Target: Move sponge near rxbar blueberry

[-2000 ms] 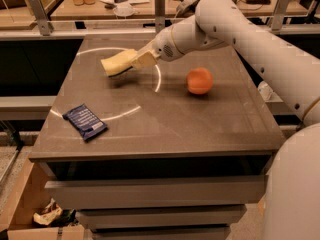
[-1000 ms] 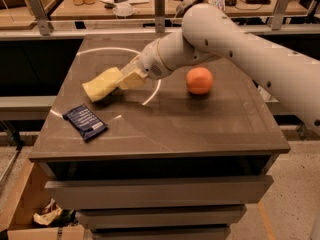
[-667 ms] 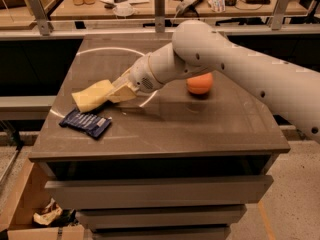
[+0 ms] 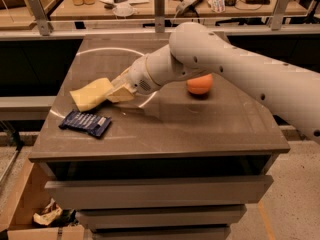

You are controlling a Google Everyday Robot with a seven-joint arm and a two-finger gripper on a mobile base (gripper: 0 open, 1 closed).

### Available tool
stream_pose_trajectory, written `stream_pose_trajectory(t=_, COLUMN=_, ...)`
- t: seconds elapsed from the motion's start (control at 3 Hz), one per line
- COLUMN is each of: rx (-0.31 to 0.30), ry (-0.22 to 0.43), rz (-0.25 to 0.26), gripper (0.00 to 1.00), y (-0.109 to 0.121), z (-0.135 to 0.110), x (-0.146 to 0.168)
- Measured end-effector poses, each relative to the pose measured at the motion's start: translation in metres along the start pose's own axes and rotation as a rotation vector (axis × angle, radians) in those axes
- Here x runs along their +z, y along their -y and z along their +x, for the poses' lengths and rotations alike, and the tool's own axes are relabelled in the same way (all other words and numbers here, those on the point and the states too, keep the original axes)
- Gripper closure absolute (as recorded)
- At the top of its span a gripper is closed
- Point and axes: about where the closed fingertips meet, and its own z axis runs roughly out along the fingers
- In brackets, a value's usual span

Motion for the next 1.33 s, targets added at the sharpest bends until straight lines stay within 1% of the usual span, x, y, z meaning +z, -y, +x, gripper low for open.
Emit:
stream_pose_trajectory(t=0.33, rx=-0.025, ry=0.017, rz=0.075, gripper=0.0, y=0.023, z=-0.016, x=-0.032)
stream_pose_trajectory(t=0.67, rx=-0.033, ry=0.03, rz=0.129, gripper=0.0, y=0.04, z=-0.024, x=-0.057)
stream_pose_trajectory(t=1.0, rx=-0.035, ry=0.052, rz=0.255, gripper=0.0, y=0.032, z=-0.041, x=-0.104)
stream_pose_trajectory(t=1.33, rx=-0.025, ry=0.051, rz=0.352, gripper=0.0, y=0.038, z=-0.031, x=-0.133)
